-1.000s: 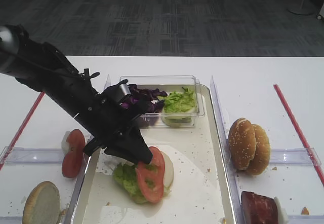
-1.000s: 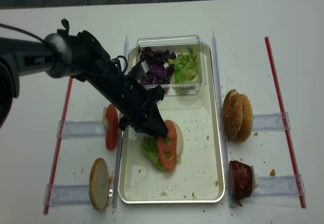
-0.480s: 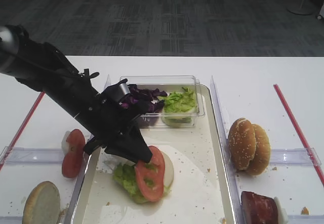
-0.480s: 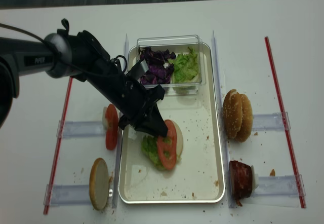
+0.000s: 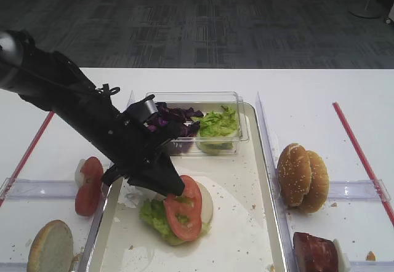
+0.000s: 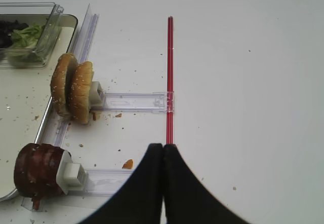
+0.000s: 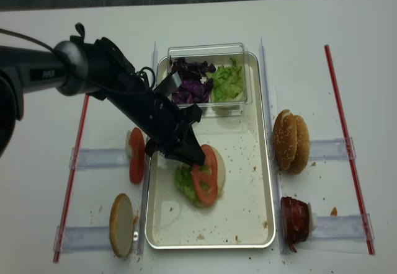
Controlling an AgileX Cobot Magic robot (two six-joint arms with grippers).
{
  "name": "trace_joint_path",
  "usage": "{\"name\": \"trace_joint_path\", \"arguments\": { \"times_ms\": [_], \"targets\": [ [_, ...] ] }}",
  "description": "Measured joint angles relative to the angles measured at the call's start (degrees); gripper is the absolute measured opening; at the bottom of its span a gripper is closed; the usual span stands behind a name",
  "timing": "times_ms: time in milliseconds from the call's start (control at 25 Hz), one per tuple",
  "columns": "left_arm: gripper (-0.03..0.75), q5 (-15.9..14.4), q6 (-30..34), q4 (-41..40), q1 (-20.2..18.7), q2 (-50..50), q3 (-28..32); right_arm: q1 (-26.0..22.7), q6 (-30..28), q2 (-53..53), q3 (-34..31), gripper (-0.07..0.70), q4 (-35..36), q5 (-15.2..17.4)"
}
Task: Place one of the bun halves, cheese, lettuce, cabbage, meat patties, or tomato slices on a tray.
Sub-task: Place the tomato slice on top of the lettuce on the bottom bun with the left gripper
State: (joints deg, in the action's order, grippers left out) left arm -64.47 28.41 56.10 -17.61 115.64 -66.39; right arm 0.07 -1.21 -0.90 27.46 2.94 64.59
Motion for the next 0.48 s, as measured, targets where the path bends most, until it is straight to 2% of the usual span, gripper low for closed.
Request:
{"name": "trace_joint_path", "arguments": {
  "times_ms": [480],
  "targets": [
    [0.051, 0.5, 0.0, -1.9, 0.0, 0.0, -1.7, 0.0, 0.0, 0.0, 0.0, 0.036, 0.0, 0.0]
  ]
}}
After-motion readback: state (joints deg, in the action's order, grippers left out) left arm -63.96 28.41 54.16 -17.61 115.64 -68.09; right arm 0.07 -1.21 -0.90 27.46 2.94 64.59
